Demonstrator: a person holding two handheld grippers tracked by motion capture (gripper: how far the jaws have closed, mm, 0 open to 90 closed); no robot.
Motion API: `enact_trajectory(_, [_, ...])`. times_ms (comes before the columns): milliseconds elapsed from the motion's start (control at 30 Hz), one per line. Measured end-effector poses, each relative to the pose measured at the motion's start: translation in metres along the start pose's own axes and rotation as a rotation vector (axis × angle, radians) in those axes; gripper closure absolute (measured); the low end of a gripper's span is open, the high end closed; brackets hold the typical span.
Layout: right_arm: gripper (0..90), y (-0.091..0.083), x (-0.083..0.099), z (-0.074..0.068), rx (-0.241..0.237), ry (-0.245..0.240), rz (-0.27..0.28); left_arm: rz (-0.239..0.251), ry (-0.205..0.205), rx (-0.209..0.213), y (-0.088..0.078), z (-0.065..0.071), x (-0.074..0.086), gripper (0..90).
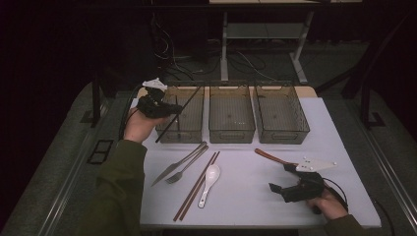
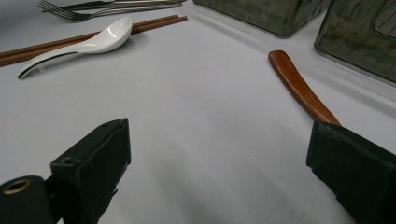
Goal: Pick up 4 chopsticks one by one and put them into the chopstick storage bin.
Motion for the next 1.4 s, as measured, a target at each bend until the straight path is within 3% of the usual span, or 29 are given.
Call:
enact_trajectory(300, [6.2, -0.001, 0.0, 0.0, -0.002, -0.002, 0.004, 0.02, -0.054, -0.09, 0.012, -0.034, -0.023, 85.4])
enact_trajectory(500, [6.2, -0.001, 0.0, -0.001, -0.006, -0.001, 0.005, 0.046, -0.102, -0.115, 0.02, -0.053, -0.026, 85.4])
enact_trajectory(833, [6.2, -0.002, 0.0, -0.001, -0.008, -0.001, 0.004, -0.015, -0.125, -0.144, 0.044, -0.065, -0.01, 85.4])
enact_trajectory(1133, [6.2, -0.002, 0.0, -0.002, -0.013, -0.001, 0.001, -0.059, -0.156, -0.125, 0.064, -0.068, 0.013, 85.4])
enact_trajectory(1400, [6.2, -0.002, 0.0, -0.002, -0.013, -0.002, 0.007, -0.105, -0.179, -0.133, 0.075, -0.071, 0.03, 85.3])
Point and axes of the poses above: each handheld gripper's, and its own axes: y roughly forward along the jaws, x roughly out of its underside, z roughly to its right, the point moved 10 cm from there along y, roughly forward along the jaws, and after that the axes turned 9 degrees about -z, right-handed, at the moved point
